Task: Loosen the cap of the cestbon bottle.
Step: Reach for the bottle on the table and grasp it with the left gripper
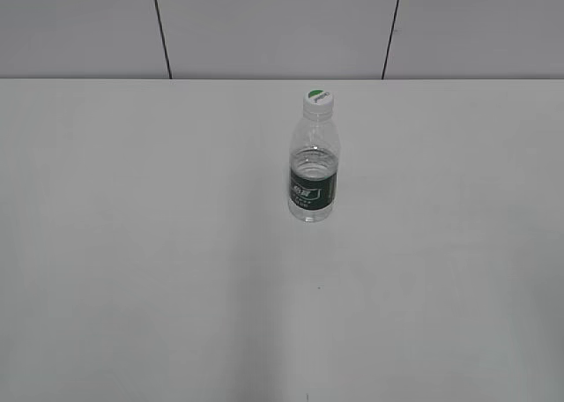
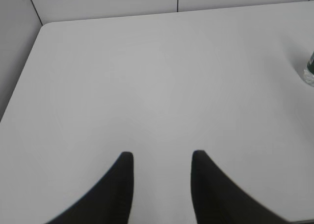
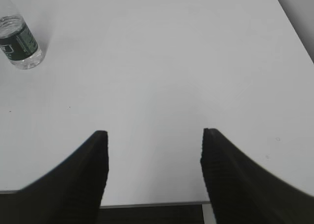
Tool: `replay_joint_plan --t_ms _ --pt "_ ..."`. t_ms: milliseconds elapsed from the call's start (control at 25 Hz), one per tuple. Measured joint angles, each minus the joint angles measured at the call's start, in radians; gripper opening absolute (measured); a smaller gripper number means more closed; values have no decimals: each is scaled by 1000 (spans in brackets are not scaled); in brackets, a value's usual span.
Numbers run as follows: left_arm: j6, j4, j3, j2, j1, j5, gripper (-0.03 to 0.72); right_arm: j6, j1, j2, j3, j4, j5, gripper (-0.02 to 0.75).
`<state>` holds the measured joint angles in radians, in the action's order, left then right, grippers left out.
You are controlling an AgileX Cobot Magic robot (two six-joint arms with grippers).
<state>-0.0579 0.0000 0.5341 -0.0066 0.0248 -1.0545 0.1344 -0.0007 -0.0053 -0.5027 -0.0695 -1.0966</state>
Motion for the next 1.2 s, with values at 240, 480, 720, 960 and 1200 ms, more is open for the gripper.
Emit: replay_joint_plan --t_ms 240,480,720,960,1200 --pt "0 0 0 0 0 0 241 0 0 0 0 0 0 466" --pt "0 0 0 0 0 0 241 0 0 0 0 0 0 466" --pt "0 0 0 0 0 0 239 0 0 0 0 0 0 466" --pt "0 -9 6 0 -4 14 239 0 0 0 0 0 0 466" --pt "0 -5 46 99 -66 137 239 0 0 0 0 0 0 466"
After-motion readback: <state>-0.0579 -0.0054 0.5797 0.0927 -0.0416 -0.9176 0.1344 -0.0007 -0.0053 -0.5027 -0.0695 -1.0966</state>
